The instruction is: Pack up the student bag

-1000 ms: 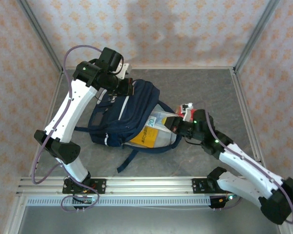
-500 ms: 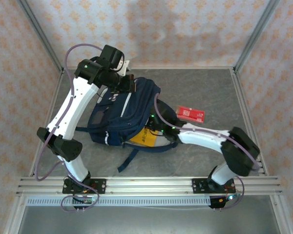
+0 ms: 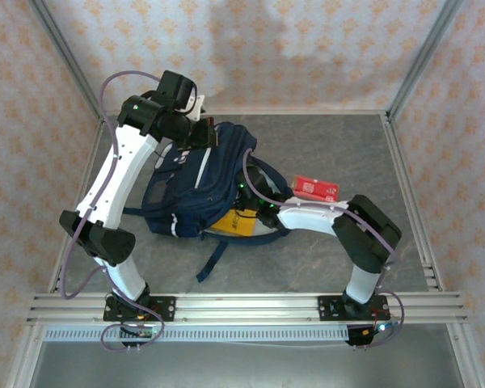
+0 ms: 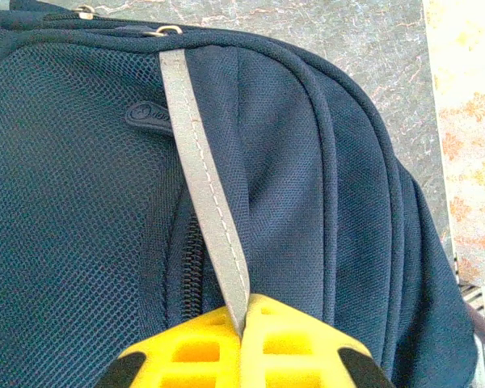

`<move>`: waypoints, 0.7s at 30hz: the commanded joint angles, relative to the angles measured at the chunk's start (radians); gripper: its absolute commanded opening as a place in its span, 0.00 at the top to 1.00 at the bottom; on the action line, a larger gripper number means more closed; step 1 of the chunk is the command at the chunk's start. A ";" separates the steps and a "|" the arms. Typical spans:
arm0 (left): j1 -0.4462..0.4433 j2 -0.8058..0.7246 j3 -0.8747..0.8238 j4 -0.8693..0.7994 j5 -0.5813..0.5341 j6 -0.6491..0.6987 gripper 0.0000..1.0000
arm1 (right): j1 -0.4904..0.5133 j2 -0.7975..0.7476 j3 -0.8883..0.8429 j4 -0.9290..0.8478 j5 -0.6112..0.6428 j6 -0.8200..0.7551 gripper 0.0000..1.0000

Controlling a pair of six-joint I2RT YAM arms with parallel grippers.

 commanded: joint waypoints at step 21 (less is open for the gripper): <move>0.050 -0.051 -0.026 0.077 -0.207 -0.074 1.00 | -0.133 -0.391 -0.118 -0.416 0.068 -0.229 0.31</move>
